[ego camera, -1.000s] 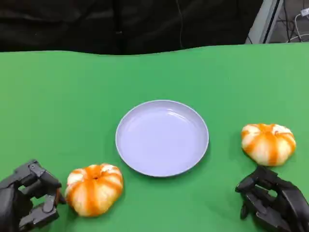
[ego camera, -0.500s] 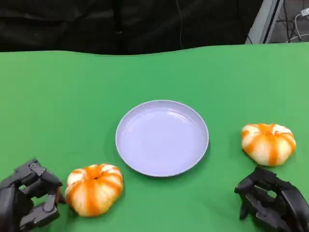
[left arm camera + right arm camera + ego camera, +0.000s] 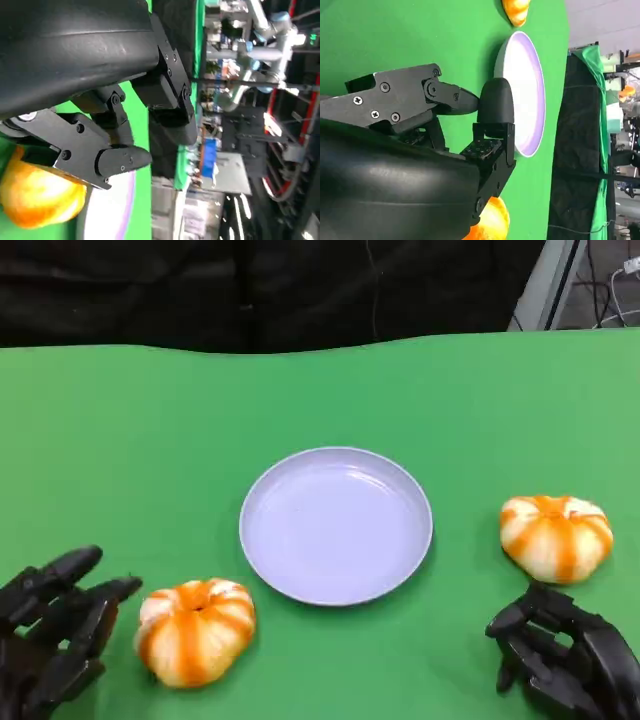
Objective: Grasp the bread from the table and place it into the plate.
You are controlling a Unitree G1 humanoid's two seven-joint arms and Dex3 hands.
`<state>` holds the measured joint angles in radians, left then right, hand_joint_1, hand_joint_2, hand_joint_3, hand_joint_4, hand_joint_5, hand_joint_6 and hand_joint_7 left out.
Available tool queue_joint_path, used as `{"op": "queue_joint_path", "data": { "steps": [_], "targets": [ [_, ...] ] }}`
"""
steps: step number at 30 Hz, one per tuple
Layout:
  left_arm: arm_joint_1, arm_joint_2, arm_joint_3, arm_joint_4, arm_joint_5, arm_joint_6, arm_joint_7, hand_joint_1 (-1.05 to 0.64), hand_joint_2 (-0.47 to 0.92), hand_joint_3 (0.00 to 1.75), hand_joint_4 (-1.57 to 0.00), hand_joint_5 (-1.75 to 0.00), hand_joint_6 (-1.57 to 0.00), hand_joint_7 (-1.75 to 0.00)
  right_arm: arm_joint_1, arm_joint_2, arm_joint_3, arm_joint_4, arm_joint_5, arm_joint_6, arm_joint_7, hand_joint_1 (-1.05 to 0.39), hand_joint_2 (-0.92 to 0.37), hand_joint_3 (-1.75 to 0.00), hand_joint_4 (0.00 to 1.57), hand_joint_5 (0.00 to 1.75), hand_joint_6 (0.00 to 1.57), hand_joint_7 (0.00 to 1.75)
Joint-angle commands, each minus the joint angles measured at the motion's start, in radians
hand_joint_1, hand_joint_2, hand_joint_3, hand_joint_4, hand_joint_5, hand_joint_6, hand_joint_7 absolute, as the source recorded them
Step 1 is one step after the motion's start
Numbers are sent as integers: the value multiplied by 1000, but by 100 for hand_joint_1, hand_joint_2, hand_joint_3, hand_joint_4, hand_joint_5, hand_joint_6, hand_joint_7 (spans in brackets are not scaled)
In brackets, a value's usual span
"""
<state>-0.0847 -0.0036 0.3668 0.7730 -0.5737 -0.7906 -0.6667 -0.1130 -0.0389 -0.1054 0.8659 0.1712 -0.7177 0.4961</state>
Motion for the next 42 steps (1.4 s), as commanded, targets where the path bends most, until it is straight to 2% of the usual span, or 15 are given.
{"op": "queue_joint_path", "data": {
  "steps": [1, 3, 4, 6, 8, 11, 14, 18, 22, 25, 30, 31, 36, 40, 42],
  "targets": [
    [2, 14, 16, -9, -7, -2, -47, -42, 92, 12, -75, 0, -66, 0, -4, -14, -1, 5, -10, -3, -14, -25, -92, -52, 62, 175, 66, 126],
    [2, 24, 11, -2, 24, -40, -53, -45, 92, 12, -73, 0, -64, 0, -5, -12, 0, 5, -11, -4, -18, -25, -92, -52, 62, 175, 66, 127],
    [2, 30, 8, 3, 46, -65, -52, -55, 92, 17, -64, 0, -56, 0, -6, -12, 1, 7, -12, -6, -20, -26, -92, -52, 62, 175, 66, 127],
    [7, 52, -10, 4, 139, -123, -12, -66, 92, 20, -57, 0, -50, 0, -8, -10, 2, 11, -16, -9, -27, -26, -92, -51, 62, 175, 66, 127],
    [20, 79, -26, -4, 284, -168, 86, -81, 92, 23, -49, 0, -46, 0, -8, -7, 3, 10, -17, -8, -32, -26, -92, -51, 62, 175, 66, 128],
    [44, 120, -47, -43, 494, -192, 235, -95, 92, 25, -43, 0, -42, 0, -6, -6, 5, 6, -21, -6, -37, -26, -92, -51, 62, 175, 66, 128],
    [59, 138, -70, -68, 590, -188, 332, -100, 92, 27, -41, 0, -40, 0, -6, -6, 6, 5, -23, -5, -40, -26, -92, -51, 62, 175, 66, 128],
    [109, 187, -117, -229, 873, -91, 515, -98, 92, 32, -42, -1, -43, -1, -5, -3, 12, 3, -38, -12, -63, -27, -92, -50, 62, 175, 66, 128],
    [127, 203, -158, -266, 904, -51, 586, -97, 92, 33, -42, -1, -44, -1, -5, -4, 14, 2, -40, -12, -68, -27, -92, -50, 62, 175, 66, 127],
    [125, 242, -235, -395, 1155, 109, 682, -100, 92, 40, -43, -1, -46, -1, -7, -7, 14, 10, -40, -22, -68, -27, -92, -50, 62, 175, 66, 127],
    [140, 268, -298, -457, 1198, 202, 739, -101, 92, 42, -44, -1, -46, -1, -8, -8, 13, 15, -37, -26, -66, -26, -92, -50, 62, 175, 66, 127],
    [142, 274, -307, -461, 1195, 211, 745, -101, 92, 42, -44, -1, -46, -1, -9, -8, 13, 16, -37, -27, -66, -26, -92, -50, 62, 175, 66, 127],
    [92, 302, -435, -590, 1310, 466, 601, -105, 92, 40, -38, 0, -39, 0, -4, -10, 15, 14, -44, -30, -74, -28, -92, -48, 62, 175, 66, 127],
    [93, 319, -472, -627, 1301, 539, 583, -105, 92, 40, -37, 0, -38, 0, -3, -10, 16, 13, -45, -31, -76, -28, -92, -48, 62, 175, 66, 127],
    [63, 322, -514, -629, 1324, 604, 530, -105, 92, 40, -37, 0, -38, 0, -4, -8, 15, 13, -41, -28, -74, -28, -92, -48, 62, 175, 66, 128]
  ]
}}
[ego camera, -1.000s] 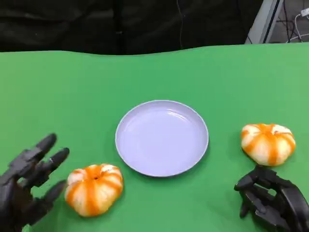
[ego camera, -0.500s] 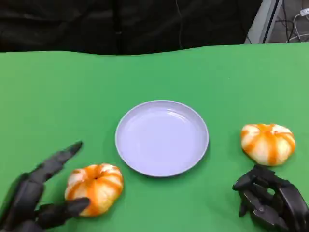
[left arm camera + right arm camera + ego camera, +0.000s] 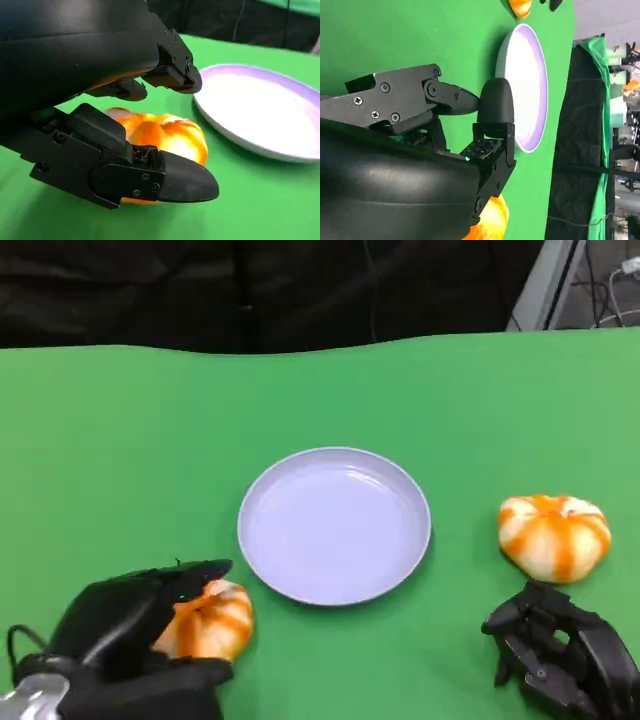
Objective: Grasp the bread from the table and place it into the plate.
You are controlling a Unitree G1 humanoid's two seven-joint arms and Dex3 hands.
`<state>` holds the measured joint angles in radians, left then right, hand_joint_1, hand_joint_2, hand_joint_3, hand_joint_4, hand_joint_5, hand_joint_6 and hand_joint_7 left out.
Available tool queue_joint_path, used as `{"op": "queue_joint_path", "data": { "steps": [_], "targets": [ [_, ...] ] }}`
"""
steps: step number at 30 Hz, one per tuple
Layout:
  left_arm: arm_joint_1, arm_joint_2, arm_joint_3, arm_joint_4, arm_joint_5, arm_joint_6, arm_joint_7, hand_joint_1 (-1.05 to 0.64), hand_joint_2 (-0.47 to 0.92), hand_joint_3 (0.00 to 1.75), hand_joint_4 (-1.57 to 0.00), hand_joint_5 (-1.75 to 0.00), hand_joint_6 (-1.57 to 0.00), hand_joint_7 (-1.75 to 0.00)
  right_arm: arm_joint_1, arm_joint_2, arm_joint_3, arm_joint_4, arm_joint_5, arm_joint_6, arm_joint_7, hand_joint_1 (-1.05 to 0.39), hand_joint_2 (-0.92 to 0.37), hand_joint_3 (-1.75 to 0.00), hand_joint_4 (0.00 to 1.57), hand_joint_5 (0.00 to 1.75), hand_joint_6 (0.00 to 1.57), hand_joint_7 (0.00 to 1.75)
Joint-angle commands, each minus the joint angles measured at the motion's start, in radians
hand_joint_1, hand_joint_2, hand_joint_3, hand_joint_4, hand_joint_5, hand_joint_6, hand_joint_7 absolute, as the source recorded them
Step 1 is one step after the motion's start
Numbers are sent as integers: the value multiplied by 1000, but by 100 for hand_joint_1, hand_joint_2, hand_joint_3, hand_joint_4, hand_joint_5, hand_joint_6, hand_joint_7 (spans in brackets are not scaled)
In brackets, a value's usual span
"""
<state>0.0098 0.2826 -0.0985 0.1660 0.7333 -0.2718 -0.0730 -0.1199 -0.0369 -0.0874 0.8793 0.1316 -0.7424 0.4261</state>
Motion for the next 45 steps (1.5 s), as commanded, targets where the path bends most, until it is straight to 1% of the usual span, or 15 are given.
{"op": "queue_joint_path", "data": {
  "steps": [1, 4, 9, 14, 18, 25, 27, 29, 30, 34, 35, 36, 37, 45],
  "targets": [
    [-45, 39, -67, -17, 21, 109, -83, -105, 92, 41, -38, 0, -38, 0, 3, -9, -4, 0, 0, -4, -4, -28, -92, -48, 63, 175, 66, 128],
    [-64, 51, -102, -15, 14, 155, -117, -105, 92, 43, -38, 0, -38, 0, 7, -9, -3, -5, -2, -5, -11, -27, -92, -48, 63, 175, 66, 128],
    [-89, 63, -140, 13, -4, 186, -126, -105, 92, 46, -39, -1, -39, 0, 9, -9, -2, -8, -1, -5, -10, -28, -92, -48, 63, 175, 67, 128],
    [-106, 78, -175, 34, -5, 238, -164, -105, 92, 47, -40, -1, -40, -1, 19, -9, 0, -26, -4, 0, -17, -28, -92, -48, 63, 175, 67, 128],
    [-113, 91, -195, 50, -15, 253, -175, -105, 92, 49, -42, -2, -40, -1, 22, -9, 1, -35, 2, 10, -13, -27, -92, -48, 63, 175, 66, 128],
    [-121, 105, -227, 84, -42, 270, -195, -105, 92, 50, -45, -2, -44, -2, 20, -11, -2, -32, 7, 4, -5, -28, -92, -48, 64, 175, 66, 128],
    [-122, 106, -232, 83, -53, 281, -207, -91, 92, 38, -46, -2, -45, -1, 21, -10, -3, -33, 11, 6, 0, -28, -92, -48, 64, 175, 66, 128],
    [-122, 109, -235, 84, -62, 280, -210, -70, 92, 24, -47, -1, -46, -1, 21, -11, -2, -34, 9, 7, -1, -27, -92, -48, 64, 175, 66, 128],
    [-123, 111, -238, 85, -65, 281, -209, -62, 92, 19, -47, -1, -46, -1, 21, -11, -2, -35, 9, 8, -2, -27, -92, -48, 64, 175, 66, 128],
    [-123, 119, -242, 78, -85, 291, -219, -58, 92, 15, -47, -1, -46, -1, 21, -10, -2, -35, 8, 8, -4, -27, -92, -48, 63, 175, 66, 128],
    [-122, 122, -241, 72, -93, 297, -228, -47, 92, 12, -47, -1, -45, 0, 21, -10, -2, -35, 7, 9, -5, -28, -92, -48, 63, 175, 66, 128],
    [-121, 124, -240, 68, -99, 300, -236, -40, 92, 10, -47, -1, -45, 0, 21, -10, -2, -35, 7, 9, -5, -28, -92, -48, 63, 175, 66, 128],
    [-121, 127, -240, 63, -104, 304, -241, -38, 92, 10, -47, 0, -45, 0, 21, -9, -2, -35, 8, 10, -5, -28, -92, -47, 63, 175, 66, 128],
    [-120, 140, -244, 37, -121, 336, -262, -31, 92, 9, -45, 0, -44, 0, 19, -10, -2, -31, 5, 4, -6, -27, -92, -48, 63, 175, 66, 128]
  ]
}}
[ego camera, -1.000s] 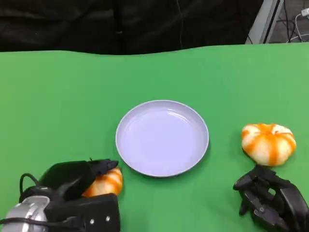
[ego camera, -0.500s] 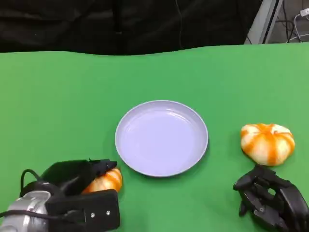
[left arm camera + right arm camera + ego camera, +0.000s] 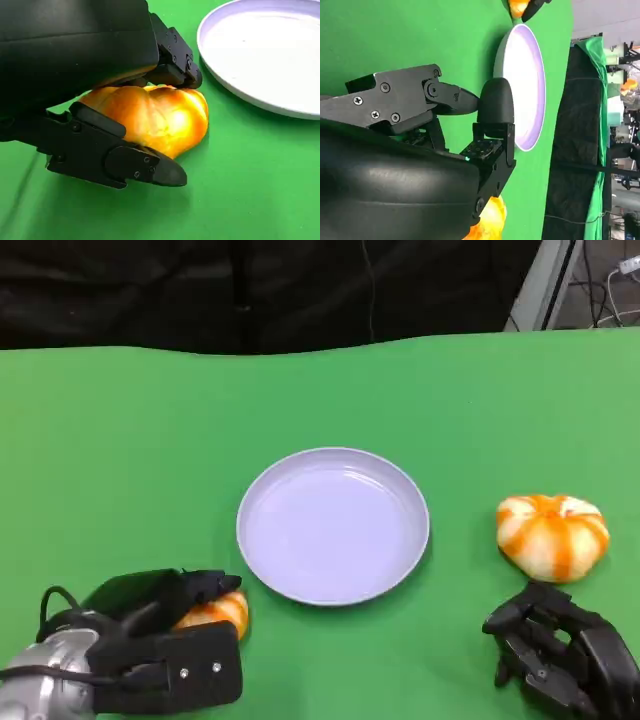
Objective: Grasp the bread from the table and place it into the plate.
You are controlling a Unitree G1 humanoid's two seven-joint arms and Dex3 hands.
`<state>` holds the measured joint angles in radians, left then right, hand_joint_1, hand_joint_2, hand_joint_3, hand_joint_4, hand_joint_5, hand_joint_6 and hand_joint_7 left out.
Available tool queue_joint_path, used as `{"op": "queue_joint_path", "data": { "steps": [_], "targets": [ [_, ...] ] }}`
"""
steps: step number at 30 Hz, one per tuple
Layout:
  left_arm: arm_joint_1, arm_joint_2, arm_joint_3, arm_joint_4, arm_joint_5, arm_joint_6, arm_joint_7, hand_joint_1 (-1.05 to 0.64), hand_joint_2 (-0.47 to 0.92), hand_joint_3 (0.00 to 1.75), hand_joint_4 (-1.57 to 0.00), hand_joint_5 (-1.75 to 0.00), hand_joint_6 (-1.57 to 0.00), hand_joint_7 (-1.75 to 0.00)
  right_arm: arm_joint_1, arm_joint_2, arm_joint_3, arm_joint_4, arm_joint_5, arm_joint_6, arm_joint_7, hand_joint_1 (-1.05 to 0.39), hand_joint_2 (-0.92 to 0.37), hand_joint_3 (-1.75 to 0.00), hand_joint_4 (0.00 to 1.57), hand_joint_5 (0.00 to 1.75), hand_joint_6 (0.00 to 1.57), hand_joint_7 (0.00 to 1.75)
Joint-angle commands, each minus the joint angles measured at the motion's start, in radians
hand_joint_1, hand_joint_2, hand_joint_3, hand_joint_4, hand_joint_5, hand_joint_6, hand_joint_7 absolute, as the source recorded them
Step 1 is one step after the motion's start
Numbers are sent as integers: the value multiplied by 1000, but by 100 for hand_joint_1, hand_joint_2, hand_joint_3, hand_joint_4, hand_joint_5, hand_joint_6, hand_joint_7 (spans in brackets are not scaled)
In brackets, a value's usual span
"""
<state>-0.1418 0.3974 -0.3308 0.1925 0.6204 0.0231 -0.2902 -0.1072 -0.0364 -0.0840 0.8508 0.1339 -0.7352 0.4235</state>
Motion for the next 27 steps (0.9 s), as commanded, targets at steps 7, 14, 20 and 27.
{"op": "queue_joint_path", "data": {
  "steps": [7, 14, 20, 27],
  "targets": [
    [52, -10, 5, 50, 11, 16, 116, -16, 92, 16, -85, -14, -65, -5, 6, -10, -5, -1, 2, -4, -4, -28, -92, -48, 64, 175, 67, 128],
    [43, -43, 8, 155, 23, -55, 347, -11, 92, 4, -123, -6, -116, -8, 7, -10, -4, -4, 1, 0, -6, -27, -92, -48, 64, 175, 67, 128],
    [31, -56, 7, 231, 34, -109, 488, -13, 92, 13, -91, -126, -134, -1, 0, -6, -5, 10, 4, -8, 1, -26, -92, -48, 64, 175, 66, 127],
    [21, -73, 13, 298, 42, -196, 654, -13, 92, 17, -74, -171, -140, -5, -6, -7, 0, 21, -14, -13, -24, -27, -92, -48, 64, 175, 67, 127]
  ]
}}
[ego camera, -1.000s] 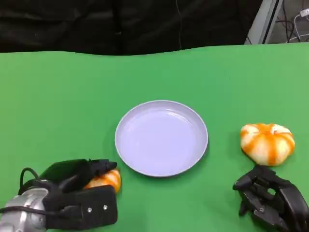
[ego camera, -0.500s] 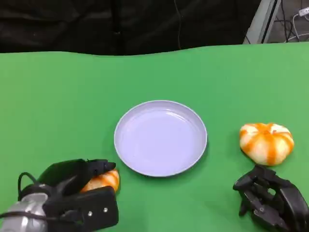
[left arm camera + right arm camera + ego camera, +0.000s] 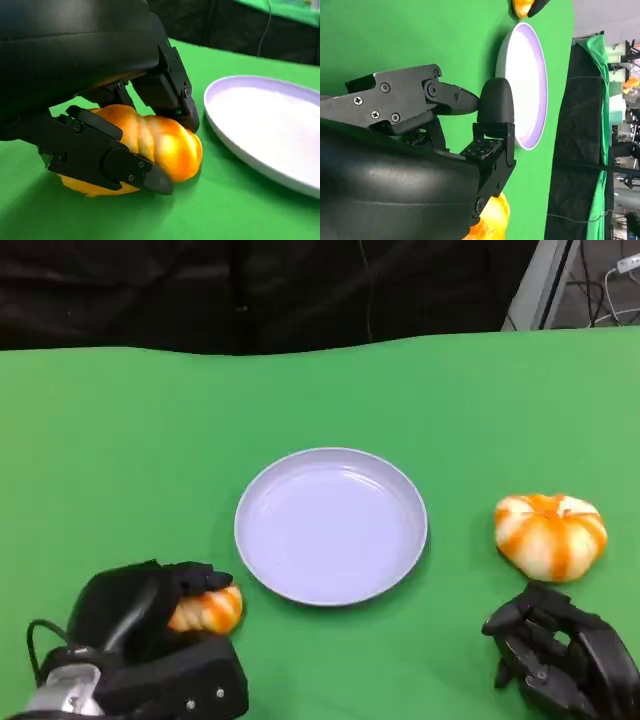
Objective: Grasp the bread from the table and place it into the plate.
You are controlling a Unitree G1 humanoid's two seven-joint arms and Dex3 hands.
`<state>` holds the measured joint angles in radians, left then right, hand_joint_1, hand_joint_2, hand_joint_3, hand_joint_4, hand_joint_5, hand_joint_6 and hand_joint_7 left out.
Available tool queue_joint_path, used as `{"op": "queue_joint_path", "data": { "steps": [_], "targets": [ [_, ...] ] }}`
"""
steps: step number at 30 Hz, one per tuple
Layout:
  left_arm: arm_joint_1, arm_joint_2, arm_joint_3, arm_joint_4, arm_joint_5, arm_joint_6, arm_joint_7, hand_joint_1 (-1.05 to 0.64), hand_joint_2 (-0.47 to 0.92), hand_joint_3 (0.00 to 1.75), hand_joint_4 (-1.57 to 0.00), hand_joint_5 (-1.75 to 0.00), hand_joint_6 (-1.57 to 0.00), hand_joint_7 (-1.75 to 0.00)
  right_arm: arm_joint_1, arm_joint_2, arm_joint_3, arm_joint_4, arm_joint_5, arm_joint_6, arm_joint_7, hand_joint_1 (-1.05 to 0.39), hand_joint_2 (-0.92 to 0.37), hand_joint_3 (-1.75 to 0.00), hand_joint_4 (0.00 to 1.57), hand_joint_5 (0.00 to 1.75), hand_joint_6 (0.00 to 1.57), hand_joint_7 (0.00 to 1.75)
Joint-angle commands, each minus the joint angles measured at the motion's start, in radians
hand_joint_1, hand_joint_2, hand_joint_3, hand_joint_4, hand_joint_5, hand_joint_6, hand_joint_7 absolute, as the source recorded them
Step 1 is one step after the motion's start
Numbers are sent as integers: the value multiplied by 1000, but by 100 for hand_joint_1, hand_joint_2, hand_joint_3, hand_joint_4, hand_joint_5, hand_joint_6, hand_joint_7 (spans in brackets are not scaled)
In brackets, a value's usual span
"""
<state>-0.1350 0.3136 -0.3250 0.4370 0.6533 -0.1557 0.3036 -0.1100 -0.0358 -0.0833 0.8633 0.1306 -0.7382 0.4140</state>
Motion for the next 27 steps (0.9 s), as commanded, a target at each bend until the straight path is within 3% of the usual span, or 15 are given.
{"op": "queue_joint_path", "data": {
  "steps": [1, 9, 10, 11, 13, 14, 16, 17, 22, 27],
  "targets": [
    [13, 7, 10, 60, 8, -24, 76, -14, 92, 17, -73, -173, -142, -6, -4, -8, 0, 10, -12, -12, -16, -27, -92, -48, 64, 175, 67, 127],
    [34, -12, 49, 33, -7, -69, 176, -15, 90, 18, -78, -175, -143, -15, -6, -9, 7, 14, -11, -13, -19, -28, -92, -47, 63, 175, 66, 127],
    [43, -11, 56, 12, -7, -66, 180, -16, 87, 24, -79, -175, -133, -33, -6, -9, 8, 14, -13, -13, -22, -28, -92, -47, 63, 175, 66, 127],
    [55, -11, 65, -17, -8, -61, 181, -16, 79, 39, -79, -175, -114, -70, -7, -9, 9, 13, -13, -13, -23, -28, -92, -47, 63, 175, 66, 127],
    [74, -15, 79, -67, -4, -45, 182, -15, 71, 53, -79, -175, -99, -99, -8, -10, 10, 15, -13, -15, -25, -27, -92, -47, 63, 175, 66, 128],
    [79, -16, 82, -79, -2, -39, 181, -14, 70, 56, -79, -175, -97, -104, -9, -11, 10, 15, -14, -15, -26, -27, -92, -47, 63, 175, 66, 128],
    [93, -20, 92, -118, 7, -25, 190, -14, 69, 58, -79, -175, -95, -107, -10, -10, 9, 18, -10, -15, -23, -27, -92, -47, 63, 175, 66, 128],
    [102, -23, 98, -143, 12, -17, 197, -14, 61, 72, -80, -175, -97, -104, -11, -10, 9, 20, -8, -15, -20, -27, -92, -48, 63, 175, 66, 128],
    [139, -24, 127, -262, 26, 0, 208, -14, 48, 103, -82, -175, -96, -106, -13, -8, 8, 25, -8, -17, -18, -27, -92, -48, 63, 174, 66, 128],
    [161, -26, 158, -361, 24, -10, 211, -15, 44, 116, -84, -175, -95, -109, -15, -7, 10, 29, -12, -17, -24, -27, -92, -48, 63, 175, 66, 128]
  ]
}}
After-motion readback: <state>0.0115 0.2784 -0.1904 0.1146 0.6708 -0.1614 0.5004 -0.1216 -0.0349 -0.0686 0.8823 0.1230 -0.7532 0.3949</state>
